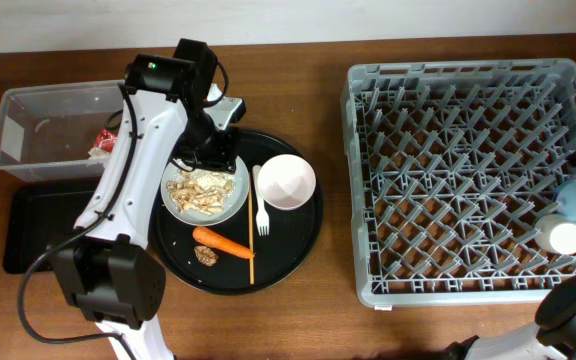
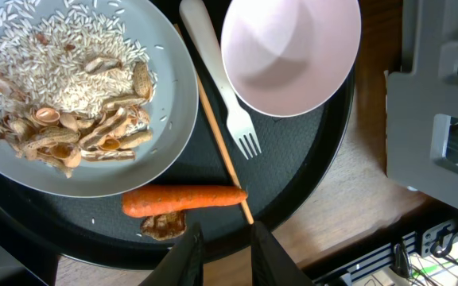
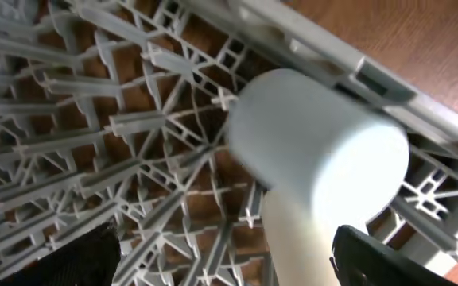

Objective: Sort waste into correct bins and load items into the dishwasher rack

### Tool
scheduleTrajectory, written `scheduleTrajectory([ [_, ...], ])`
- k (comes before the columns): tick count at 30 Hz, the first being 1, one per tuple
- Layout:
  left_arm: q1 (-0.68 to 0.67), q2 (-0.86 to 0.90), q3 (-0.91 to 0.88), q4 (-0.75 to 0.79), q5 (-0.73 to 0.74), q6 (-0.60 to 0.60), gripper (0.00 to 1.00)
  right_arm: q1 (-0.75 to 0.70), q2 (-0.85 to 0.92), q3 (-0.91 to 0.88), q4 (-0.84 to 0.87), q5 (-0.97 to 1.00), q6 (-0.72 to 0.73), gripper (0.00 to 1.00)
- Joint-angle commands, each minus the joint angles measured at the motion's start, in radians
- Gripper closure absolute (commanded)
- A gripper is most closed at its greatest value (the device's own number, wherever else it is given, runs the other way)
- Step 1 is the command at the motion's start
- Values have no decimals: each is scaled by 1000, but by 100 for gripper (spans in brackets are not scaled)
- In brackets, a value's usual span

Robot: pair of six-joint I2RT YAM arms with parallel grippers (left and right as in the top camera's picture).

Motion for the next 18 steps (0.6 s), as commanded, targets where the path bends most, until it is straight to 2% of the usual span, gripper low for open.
scheduleTrajectory([
  [1, 2, -6, 11, -7, 0, -6, 80, 3, -21, 22, -11, 5, 3, 12],
  [4, 2, -6, 11, -7, 0, -6, 80, 4, -40, 22, -41, 5, 3, 12],
  [6, 2, -6, 11, -7, 0, -6, 79, 5, -65, 22, -52, -102, -23, 12],
  [8, 2, -6, 11, -7, 0, -6, 80, 28, -93, 22, -61, -350, -167, 13],
  [12, 2, -6, 11, -6, 0, -6, 79, 182, -98, 21, -196, -350, -318, 19],
  [14, 2, -6, 11, -3, 0, -6, 79, 333, -87, 21, -214, -300, -332, 45],
  [15, 2, -6, 11, -3, 0, -6, 79, 400, -73, 21, -202, -299, -332, 67],
  [16, 2, -6, 11, -3, 0, -6, 79, 489, -53, 21, -181, -299, -332, 81],
  [18, 2, -6, 11, -3, 0, -6, 79, 606, -22, 21, -150, -292, -332, 96],
])
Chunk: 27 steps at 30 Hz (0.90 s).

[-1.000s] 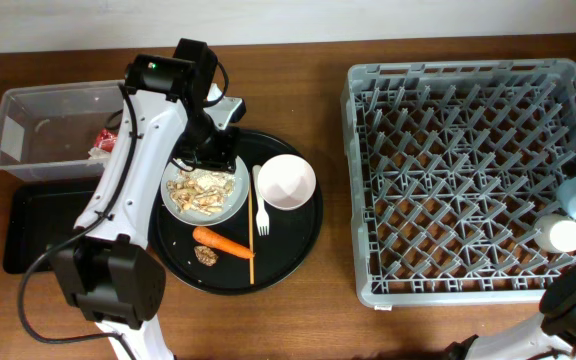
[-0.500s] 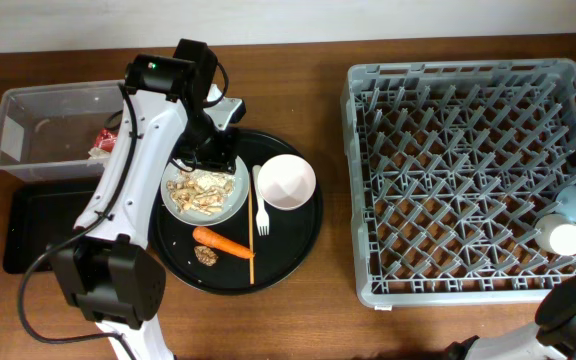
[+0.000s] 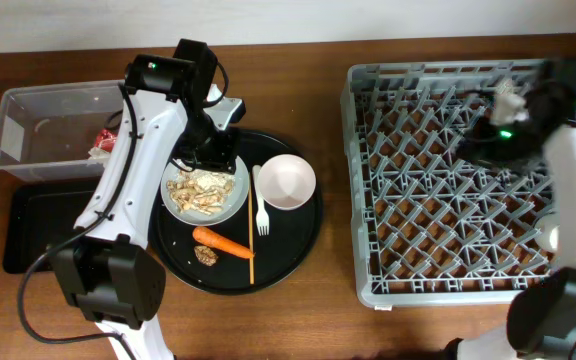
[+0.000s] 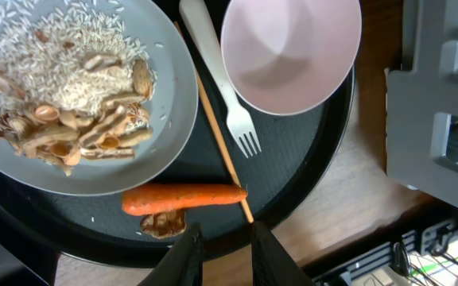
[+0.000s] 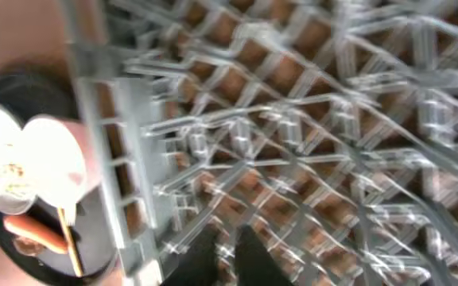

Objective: Sort waste into correct bins and load items into the dishwasher rack

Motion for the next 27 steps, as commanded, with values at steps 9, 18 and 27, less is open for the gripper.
scheduleTrajectory([
  [9, 2, -6, 11, 0, 0, -6, 79, 418, 265, 14, 124, 178, 142, 96],
  [18, 2, -6, 11, 3, 0, -6, 79, 512, 332, 14, 434, 143, 164, 95],
  [27, 2, -6, 11, 3, 0, -6, 79, 517, 332, 14, 538, -13, 161, 93],
])
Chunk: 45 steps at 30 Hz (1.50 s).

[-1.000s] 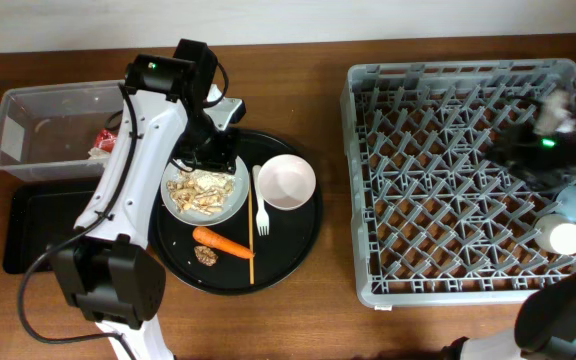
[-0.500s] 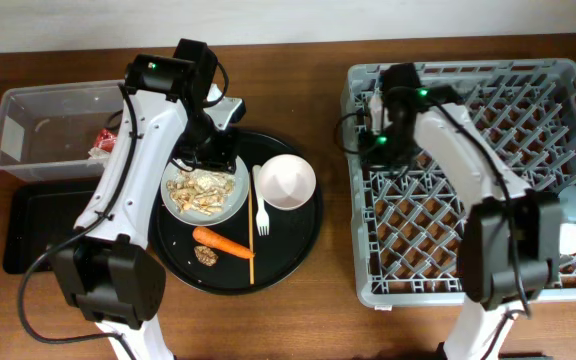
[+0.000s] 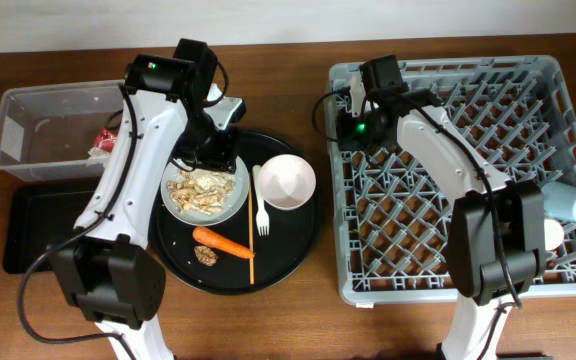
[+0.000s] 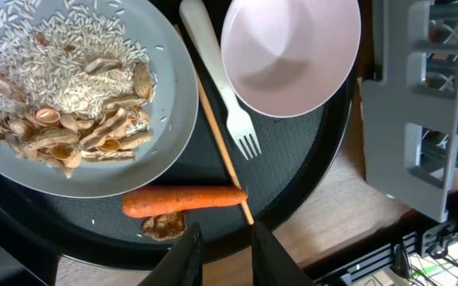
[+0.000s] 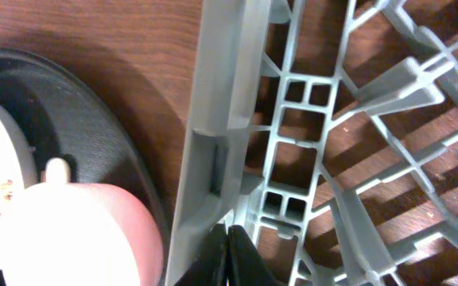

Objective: Sort waste into correct bins and load items into the dishwasher rack

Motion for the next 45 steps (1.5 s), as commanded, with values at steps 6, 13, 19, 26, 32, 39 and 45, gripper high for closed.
scheduleTrajectory([
  [6, 2, -6, 11, -1, 0, -6, 79, 53, 5, 14, 54, -117, -3, 91],
  [13, 2, -6, 11, 3, -3, -6, 69, 25, -108, 102, -196, 8, -77, 53],
  [19, 2, -6, 11, 9, -3, -6, 69, 16, -195, 125, -570, 137, -64, 49],
  [26, 2, -6, 11, 10, -3, -6, 69, 19, -196, 53, -868, 137, -64, 78],
  [32, 2, -6, 11, 10, -3, -6, 69, 132, -272, -166, -799, 101, -29, 80],
  [39, 2, -6, 11, 11, -3, -6, 68, 230, -275, -332, -549, -24, -14, 80],
  [45, 2, -6, 11, 6, -3, -6, 68, 179, -276, -331, -494, -19, -11, 79],
])
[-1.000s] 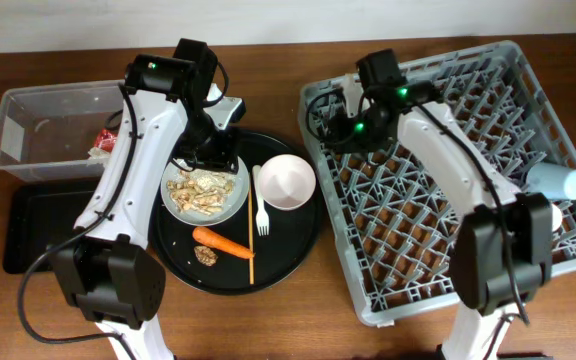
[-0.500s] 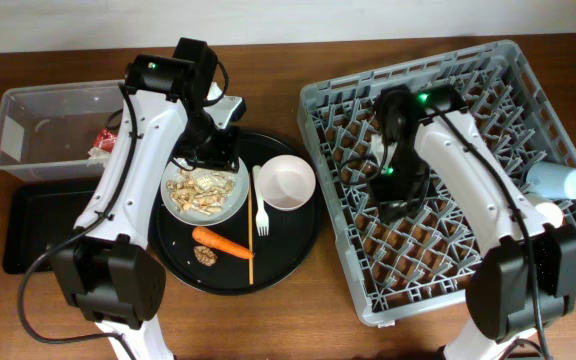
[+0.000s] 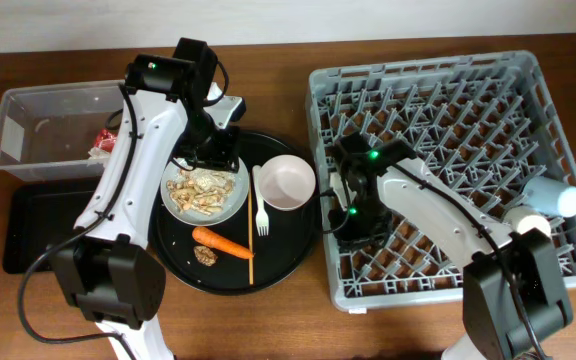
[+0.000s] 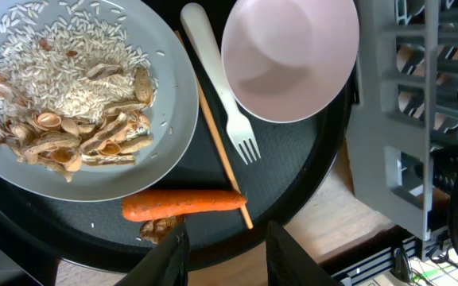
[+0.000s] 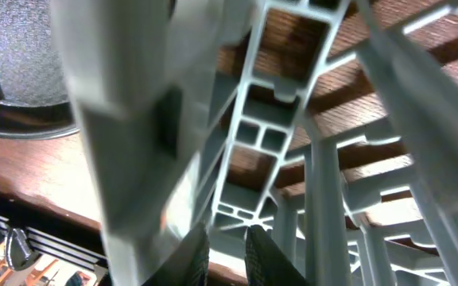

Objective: Sort waste into correct bins and load items into the dishwasher rack

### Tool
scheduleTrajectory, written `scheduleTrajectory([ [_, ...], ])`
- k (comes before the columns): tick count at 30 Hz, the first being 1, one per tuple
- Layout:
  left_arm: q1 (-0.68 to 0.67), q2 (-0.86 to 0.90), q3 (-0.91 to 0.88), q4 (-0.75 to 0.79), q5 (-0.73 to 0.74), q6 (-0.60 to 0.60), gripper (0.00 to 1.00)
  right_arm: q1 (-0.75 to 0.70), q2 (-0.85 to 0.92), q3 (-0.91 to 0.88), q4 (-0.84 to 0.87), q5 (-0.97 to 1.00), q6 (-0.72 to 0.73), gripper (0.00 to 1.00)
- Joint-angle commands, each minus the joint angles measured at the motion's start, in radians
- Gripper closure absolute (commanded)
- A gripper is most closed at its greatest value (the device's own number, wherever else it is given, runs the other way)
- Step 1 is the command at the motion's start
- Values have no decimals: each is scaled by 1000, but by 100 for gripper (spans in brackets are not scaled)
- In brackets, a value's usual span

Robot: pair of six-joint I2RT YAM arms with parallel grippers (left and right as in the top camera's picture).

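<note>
The grey dishwasher rack (image 3: 418,65) holds a light blue cup (image 3: 560,197) and a white cup (image 3: 526,222) at its right side. My right gripper (image 3: 351,218) is low at the rack's left wall; in the right wrist view the right gripper (image 5: 223,238) is shut on a rack strut. The round black tray (image 3: 298,240) carries a plate (image 3: 238,200) of rice and shells, a pink bowl (image 3: 286,182), a white fork (image 3: 260,205), a wooden stick (image 3: 250,225), a carrot (image 3: 220,241) and a brown lump (image 3: 206,256). My left gripper (image 4: 225,238) hangs open above the tray, holding nothing.
A clear bin (image 3: 8,100) with a red-and-white scrap stands at the back left. A black rectangular tray (image 3: 28,230) lies in front of it. The rack's left edge sits close to the round tray's right rim.
The rack has shifted left toward the round tray. My right gripper has gone from the rack's back-left corner to its left wall nearer the front. My left gripper's fingers stand wider apart.
My right gripper was open by the two cups at the rack's right edge. Then it was over the rack's back right, then shut at the back-left corner with the rack shifted left. Now the rack is farther left. My left arm stayed above the plate.
</note>
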Motion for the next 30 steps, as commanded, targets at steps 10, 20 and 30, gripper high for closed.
scheduleTrajectory([
  [10, 2, -6, 11, -3, -2, -19, 67, -49, -251, 136, -103, 37, -2, 64],
  [20, -88, 115, -15, 80, 19, -75, 54, -50, -281, 136, -118, 76, -11, 52],
  [30, -94, 309, -19, 178, 16, -97, 55, -50, -281, 136, -130, 97, -11, 52],
])
